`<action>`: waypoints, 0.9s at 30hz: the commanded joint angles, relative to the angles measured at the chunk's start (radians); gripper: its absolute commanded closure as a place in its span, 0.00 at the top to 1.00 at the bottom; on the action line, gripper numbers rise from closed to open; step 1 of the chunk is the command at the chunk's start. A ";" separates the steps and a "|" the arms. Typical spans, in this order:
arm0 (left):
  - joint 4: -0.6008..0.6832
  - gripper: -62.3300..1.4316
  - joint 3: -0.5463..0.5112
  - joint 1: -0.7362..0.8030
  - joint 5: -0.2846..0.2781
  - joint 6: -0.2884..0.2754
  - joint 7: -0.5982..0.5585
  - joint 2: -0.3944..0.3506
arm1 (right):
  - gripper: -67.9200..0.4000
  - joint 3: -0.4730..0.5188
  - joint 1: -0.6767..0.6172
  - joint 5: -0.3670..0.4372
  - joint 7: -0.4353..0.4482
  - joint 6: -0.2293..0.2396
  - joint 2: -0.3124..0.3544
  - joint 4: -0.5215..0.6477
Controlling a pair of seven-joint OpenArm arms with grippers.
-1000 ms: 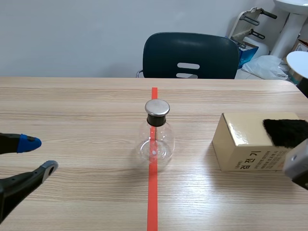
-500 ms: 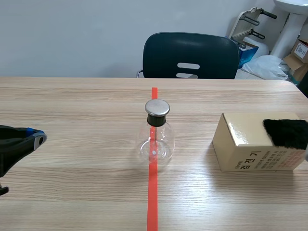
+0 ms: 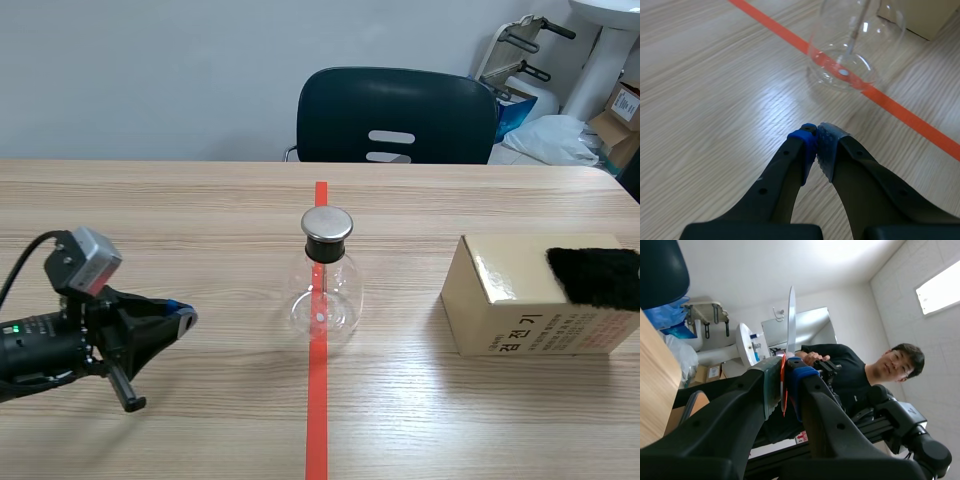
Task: Do the electroscope experiment.
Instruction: 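Bring the plate to the electroscope and point at the metal foil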
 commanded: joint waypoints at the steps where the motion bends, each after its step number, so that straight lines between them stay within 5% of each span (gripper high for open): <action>1: 0.007 0.07 0.013 -0.021 -0.011 -0.005 -0.026 0.013 | 0.02 0.014 0.020 0.005 0.000 0.014 0.016 0.024; 11: -0.103 0.07 0.098 -0.104 -0.010 0.061 -0.028 0.108 | 0.02 0.003 0.097 -0.014 0.009 0.189 0.016 0.024; 17: -0.132 0.07 0.113 -0.126 0.016 0.094 -0.029 0.140 | 0.02 -0.060 0.170 -0.053 0.013 0.244 0.016 0.021; 27: -0.132 0.07 0.117 -0.126 0.034 0.094 -0.053 0.144 | 0.02 -0.222 0.269 -0.166 0.048 0.246 0.010 -0.045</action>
